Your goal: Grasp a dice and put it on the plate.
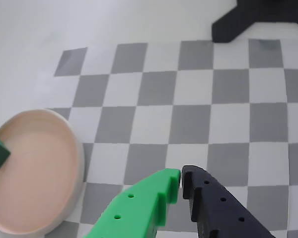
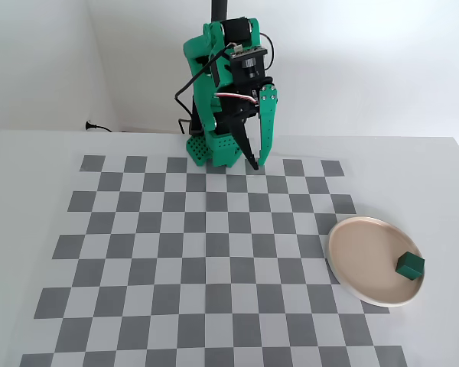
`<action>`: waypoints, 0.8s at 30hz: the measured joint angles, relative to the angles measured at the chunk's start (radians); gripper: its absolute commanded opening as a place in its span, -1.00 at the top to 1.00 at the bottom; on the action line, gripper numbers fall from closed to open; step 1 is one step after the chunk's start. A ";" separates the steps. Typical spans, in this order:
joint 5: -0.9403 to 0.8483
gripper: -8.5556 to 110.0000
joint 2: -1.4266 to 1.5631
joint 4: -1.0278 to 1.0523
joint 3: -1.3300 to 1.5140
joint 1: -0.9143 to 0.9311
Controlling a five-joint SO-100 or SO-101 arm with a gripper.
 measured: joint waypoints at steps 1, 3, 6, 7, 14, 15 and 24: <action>0.008 0.93 0.031 -0.012 0.043 0.017; 0.029 0.93 0.098 -0.046 0.129 0.055; 0.058 0.93 0.193 -0.078 0.252 0.107; 0.066 0.93 0.229 -0.087 0.295 0.118; 0.098 0.93 0.411 -0.137 0.538 0.201; 0.101 0.93 0.431 -0.143 0.566 0.212; 0.196 0.93 0.460 -0.288 0.765 0.276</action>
